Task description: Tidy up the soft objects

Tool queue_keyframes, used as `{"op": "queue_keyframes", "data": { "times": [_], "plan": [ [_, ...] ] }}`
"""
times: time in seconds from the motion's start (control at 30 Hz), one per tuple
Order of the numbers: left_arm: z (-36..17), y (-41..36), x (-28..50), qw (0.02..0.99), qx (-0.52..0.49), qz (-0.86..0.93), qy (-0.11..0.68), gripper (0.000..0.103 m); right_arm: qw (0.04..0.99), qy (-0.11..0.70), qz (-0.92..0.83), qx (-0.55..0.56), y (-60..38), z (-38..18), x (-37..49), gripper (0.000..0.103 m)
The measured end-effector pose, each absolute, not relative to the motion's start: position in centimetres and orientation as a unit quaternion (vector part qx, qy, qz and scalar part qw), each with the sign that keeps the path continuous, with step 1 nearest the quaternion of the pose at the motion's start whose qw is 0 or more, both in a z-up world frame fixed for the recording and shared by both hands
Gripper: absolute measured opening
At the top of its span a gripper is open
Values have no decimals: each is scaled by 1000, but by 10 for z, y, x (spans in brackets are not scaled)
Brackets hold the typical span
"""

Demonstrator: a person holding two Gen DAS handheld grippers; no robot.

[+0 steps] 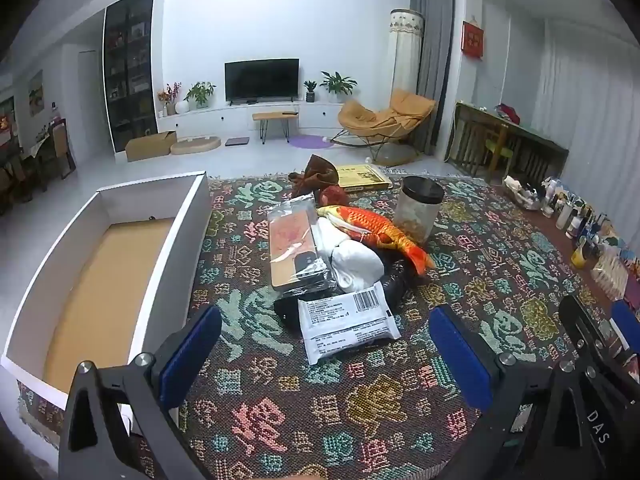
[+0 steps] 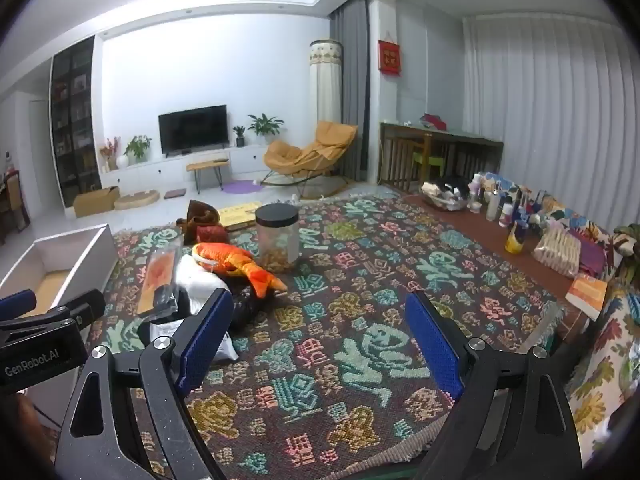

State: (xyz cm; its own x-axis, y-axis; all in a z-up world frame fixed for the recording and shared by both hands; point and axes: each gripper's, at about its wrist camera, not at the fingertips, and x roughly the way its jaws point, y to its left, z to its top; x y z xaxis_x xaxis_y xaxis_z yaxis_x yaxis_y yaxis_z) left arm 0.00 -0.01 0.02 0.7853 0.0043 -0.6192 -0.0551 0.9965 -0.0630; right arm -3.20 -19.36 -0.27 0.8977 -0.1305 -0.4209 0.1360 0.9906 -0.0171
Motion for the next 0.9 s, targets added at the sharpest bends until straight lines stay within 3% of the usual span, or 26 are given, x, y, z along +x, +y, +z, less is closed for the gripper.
{"op": "queue_keyframes", "data": {
  "times": [0.9],
  "plan": [
    [-4, 2, -2, 945, -25, 36, 324, 103, 974, 218, -68, 7, -191, -5, -30, 90]
  ]
}}
